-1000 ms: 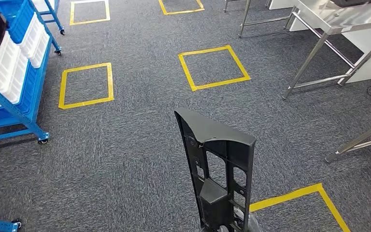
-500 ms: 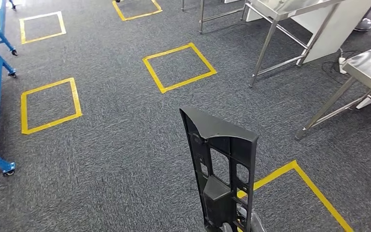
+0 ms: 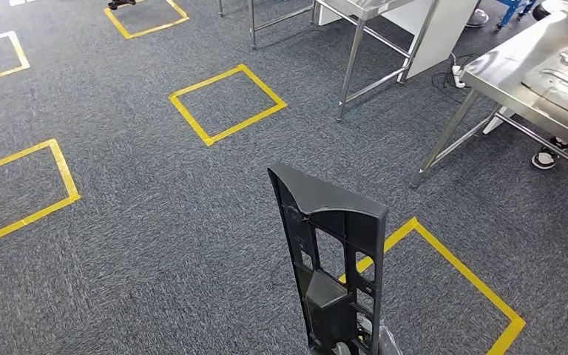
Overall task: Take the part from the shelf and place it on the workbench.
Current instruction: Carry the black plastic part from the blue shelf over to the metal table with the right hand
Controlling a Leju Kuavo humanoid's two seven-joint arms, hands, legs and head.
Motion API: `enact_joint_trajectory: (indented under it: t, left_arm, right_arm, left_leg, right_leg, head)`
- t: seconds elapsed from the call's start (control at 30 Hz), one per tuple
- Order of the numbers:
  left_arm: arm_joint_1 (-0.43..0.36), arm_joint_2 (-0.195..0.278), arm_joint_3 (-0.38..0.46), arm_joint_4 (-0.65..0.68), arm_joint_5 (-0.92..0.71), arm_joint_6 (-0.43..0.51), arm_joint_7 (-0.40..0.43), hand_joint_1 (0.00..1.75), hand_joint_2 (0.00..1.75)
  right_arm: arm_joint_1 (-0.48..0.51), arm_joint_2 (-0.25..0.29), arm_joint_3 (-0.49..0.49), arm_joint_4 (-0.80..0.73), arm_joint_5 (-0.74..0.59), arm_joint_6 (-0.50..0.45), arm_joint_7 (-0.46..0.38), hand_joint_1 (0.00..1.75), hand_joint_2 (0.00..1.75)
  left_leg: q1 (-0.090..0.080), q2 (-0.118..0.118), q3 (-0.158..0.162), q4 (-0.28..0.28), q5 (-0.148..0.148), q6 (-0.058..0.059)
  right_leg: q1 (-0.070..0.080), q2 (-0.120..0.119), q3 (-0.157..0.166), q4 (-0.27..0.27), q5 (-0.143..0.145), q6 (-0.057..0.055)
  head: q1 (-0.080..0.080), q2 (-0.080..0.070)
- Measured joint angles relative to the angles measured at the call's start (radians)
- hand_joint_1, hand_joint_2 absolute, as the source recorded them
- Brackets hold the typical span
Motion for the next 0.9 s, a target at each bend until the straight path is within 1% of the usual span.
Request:
enact_joint_trajectory:
  t: [0.03,0.07,0.1,0.13,0.17,0.2,0.23,0.27,0.3,0.33,0.37,0.4,0.43,0.47,0.5,0.53,0.57,0.6,0.63,0.67,0.7,0.73,0.77,0.8,0.83,0.87,0.9]
  left_arm:
    - [0.0,0.0,0.0,0.0,0.0,0.0,0.0,0.0,1.75]
    - [-0.001,0.0,0.0,0.0,0.0,0.0,0.001,0.0,1.75]
    - [-0.002,0.0,0.0,0.0,0.0,0.0,0.002,0.0,1.75]
    - [-0.003,0.0,0.0,0.0,0.0,0.0,0.003,0.0,1.75]
    - [-0.005,0.0,0.0,0.0,0.0,0.0,0.004,0.0,1.75]
    - [-0.006,0.0,0.0,0.0,0.0,0.0,0.005,0.0,1.75]
    - [-0.006,0.0,0.0,0.0,0.0,0.0,0.006,0.0,1.75]
    - [-0.005,0.0,0.0,0.0,0.001,0.0,0.006,0.0,1.75]
    - [-0.004,0.001,0.0,0.0,0.002,0.0,0.006,0.0,1.75]
    - [-0.003,0.001,0.0,0.0,0.003,-0.001,0.006,0.0,1.75]
    - [-0.002,0.001,0.0,0.0,0.004,-0.001,0.006,0.0,1.75]
    - [-0.001,0.002,0.0,0.0,0.004,-0.001,0.006,0.0,1.75]
    - [0.0,0.002,0.0,0.0,0.005,-0.001,0.006,0.0,1.75]
    - [0.001,0.003,0.0,0.0,0.005,-0.001,0.006,0.0,1.75]
    - [0.002,0.003,0.0,0.0,0.005,-0.001,0.007,0.0,1.75]
    - [0.003,0.004,0.0,0.0,0.005,-0.001,0.007,0.0,1.75]
    - [0.002,0.005,0.0,0.0,0.005,-0.001,0.007,0.0,1.75]
    - [0.001,0.006,0.0,0.0,0.006,-0.001,0.007,0.0,1.75]
    - [-0.002,0.006,0.0,0.0,0.006,-0.001,0.006,0.0,1.75]
    - [-0.005,0.005,0.0,0.0,0.006,-0.001,0.006,0.0,1.75]
    - [-0.006,0.005,0.0,0.0,0.006,-0.001,0.006,0.0,1.75]
    - [-0.005,0.005,0.0,0.0,0.006,-0.001,0.006,0.0,1.75]
    - [-0.004,0.005,0.0,0.0,0.006,-0.001,0.006,0.0,1.75]
    - [-0.001,0.005,0.0,0.0,0.006,-0.001,0.006,0.0,1.75]
    - [0.001,0.005,0.0,0.0,0.006,-0.002,0.006,0.0,1.75]
    - [0.003,0.006,0.0,0.0,0.007,-0.002,0.006,0.0,1.75]
    - [0.003,0.006,0.0,0.0,0.007,-0.003,0.006,0.0,1.75]
  right_arm:
    - [-0.001,0.0,0.0,0.0,0.0,0.0,0.0,1.75,1.75]
    - [-0.001,0.0,0.0,0.0,0.0,0.0,0.0,1.75,1.75]
    - [-0.001,0.0,0.0,0.0,0.0,-0.001,0.0,1.75,1.75]
    - [0.001,0.0,0.0,0.0,0.0,-0.001,0.0,1.75,1.75]
    - [0.002,0.0,0.0,0.0,0.0,-0.002,0.001,1.75,1.75]
    - [0.003,0.0,0.0,0.0,0.0,-0.003,0.001,1.75,1.75]
    - [0.003,0.0,0.0,0.0,0.0,-0.005,0.002,1.75,1.75]
    - [0.002,-0.001,0.0,0.0,0.0,-0.006,0.003,1.75,1.75]
    - [0.001,-0.002,0.0,0.0,0.0,-0.008,0.004,1.75,1.75]
    - [0.0,-0.003,0.0,0.001,0.0,-0.009,0.005,1.75,1.75]
    - [0.0,-0.003,0.0,0.001,0.001,-0.011,0.006,1.75,1.75]
    - [0.0,-0.003,0.0,0.001,0.001,-0.011,0.006,1.75,1.75]
    - [0.0,-0.003,0.0,0.002,0.001,-0.011,0.006,1.75,1.75]
    - [0.0,-0.003,0.0,0.002,0.002,-0.011,0.006,1.75,1.75]
    - [0.0,-0.003,0.0,0.002,0.002,-0.011,0.006,1.75,1.75]
    - [-0.001,-0.003,0.0,0.002,0.002,-0.011,0.006,1.75,1.75]
    - [-0.002,-0.003,0.0,0.002,0.002,-0.012,0.006,1.75,1.75]
    - [-0.002,-0.003,0.0,0.002,0.002,-0.012,0.006,1.75,1.75]
    - [-0.002,-0.003,0.0,0.002,0.002,-0.012,0.006,1.75,1.75]
    - [0.0,-0.002,0.0,0.002,0.002,-0.012,0.006,1.75,1.75]
    - [0.001,0.0,0.0,0.002,0.002,-0.012,0.006,1.75,1.75]
    - [0.001,0.002,0.0,0.003,0.002,-0.012,0.006,1.75,1.75]
    - [-0.001,0.005,0.0,0.003,0.002,-0.012,0.006,1.75,1.75]
    - [-0.002,0.007,0.0,0.004,0.003,-0.012,0.006,1.75,1.75]
    - [-0.004,0.008,0.0,0.005,0.003,-0.012,0.006,1.75,1.75]
    - [-0.005,0.009,0.0,0.007,0.003,-0.013,0.006,1.75,1.75]
    - [-0.005,0.009,0.0,0.01,0.003,-0.014,0.006,1.75,1.75]
  left_leg:
    - [-0.002,0.009,0.003,0.001,-0.003,-0.005]
    - [-0.004,0.018,0.005,0.001,-0.006,-0.009]
    - [-0.005,0.027,0.007,0.001,-0.008,-0.014]
    - [-0.006,0.037,0.011,0.0,-0.009,-0.019]
    - [-0.004,0.038,0.013,0.003,-0.014,-0.025]
    - [-0.002,0.023,0.009,0.017,-0.027,-0.03]
    - [0.0,0.0,-0.004,0.05,-0.049,-0.036]
    - [0.002,-0.028,-0.028,0.102,-0.08,-0.04]
    - [0.003,-0.05,-0.058,0.168,-0.112,-0.044]
    - [0.003,-0.06,-0.089,0.231,-0.136,-0.046]
    - [0.003,-0.064,-0.11,0.272,-0.142,-0.047]
    - [0.003,-0.066,-0.116,0.277,-0.128,-0.048]
    - [0.003,-0.07,-0.104,0.241,-0.095,-0.046]
    - [0.004,-0.081,-0.079,0.177,-0.053,-0.044]
    - [0.005,-0.104,-0.053,0.112,-0.024,-0.041]
    - [0.007,-0.126,-0.033,0.06,-0.005,-0.037]
    - [0.008,-0.142,-0.023,0.031,0.001,-0.033]
    - [0.007,-0.15,-0.02,0.022,-0.003,-0.028]
    - [0.007,-0.141,-0.019,0.018,-0.001,-0.022]
    - [0.007,-0.13,-0.018,0.014,0.002,-0.015]
    - [0.007,-0.118,-0.016,0.009,0.005,-0.008]
    - [0.009,-0.104,-0.015,0.005,0.008,-0.001]
    - [0.01,-0.091,-0.014,0.002,0.01,0.004]
    - [0.008,-0.078,-0.014,0.001,0.01,0.007]
    - [0.007,-0.064,-0.014,0.001,0.009,0.009]
    - [0.006,-0.05,-0.014,0.001,0.007,0.009]
    - [0.006,-0.036,-0.013,0.002,0.005,0.01]
  right_leg:
    - [0.005,-0.016,0.025,-0.048,0.013,-0.006]
    - [0.01,-0.025,0.036,-0.072,0.015,-0.01]
    - [0.014,-0.02,0.035,-0.076,0.012,-0.014]
    - [0.013,-0.008,0.033,-0.077,0.014,-0.018]
    - [0.011,0.003,0.035,-0.081,0.016,-0.022]
    - [0.008,0.014,0.037,-0.086,0.02,-0.027]
    - [0.004,0.024,0.039,-0.091,0.023,-0.032]
    - [0.002,0.034,0.04,-0.094,0.025,-0.035]
    - [0.002,0.044,0.04,-0.094,0.026,-0.038]
    - [0.002,0.056,0.039,-0.093,0.026,-0.039]
    - [0.002,0.069,0.04,-0.092,0.026,-0.039]
    - [0.003,0.083,0.04,-0.09,0.025,-0.039]
    - [0.002,0.098,0.041,-0.088,0.025,-0.038]
    - [0.002,0.112,0.041,-0.085,0.023,-0.036]
    - [0.002,0.125,0.04,-0.081,0.021,-0.033]
    - [0.003,0.137,0.036,-0.076,0.02,-0.029]
    - [0.002,0.147,0.031,-0.073,0.02,-0.024]
    - [0.001,0.157,0.026,-0.071,0.021,-0.018]
    - [-0.001,0.167,0.021,-0.071,0.024,-0.012]
    - [-0.003,0.168,0.018,-0.069,0.024,-0.006]
    - [-0.002,0.153,0.012,-0.06,0.018,-0.002]
    - [-0.001,0.128,-0.001,-0.034,0.001,0.002]
    - [-0.001,0.097,-0.021,0.01,-0.026,0.004]
    - [-0.001,0.071,-0.05,0.069,-0.058,0.008]
    - [-0.003,0.058,-0.081,0.132,-0.086,0.011]
    - [-0.005,0.051,-0.103,0.178,-0.099,0.013]
    - [-0.007,0.047,-0.11,0.192,-0.095,0.014]
  head:
    - [0.0,0.0]
    - [0.0,0.0]
    - [0.0,0.0]
    - [0.0,0.0]
    - [0.0,0.0]
    - [0.0,0.0]
    - [0.0,0.0]
    - [0.0,0.0]
    - [0.0,0.0]
    - [0.0,0.0]
    - [0.0,0.0]
    - [0.0,0.0]
    - [0.0,0.0]
    - [0.0,0.0]
    - [0.0,0.0]
    - [0.0,0.0]
    - [0.0,0.0]
    - [0.0,0.0]
    - [0.0,0.0]
    - [0.0,0.0]
    - [0.0,0.0]
    - [0.0,0.0]
    - [0.0,0.0]
    - [0.0,0.0]
    - [0.0,0.0]
    - [0.0,0.0]
    - [0.0,0.0]
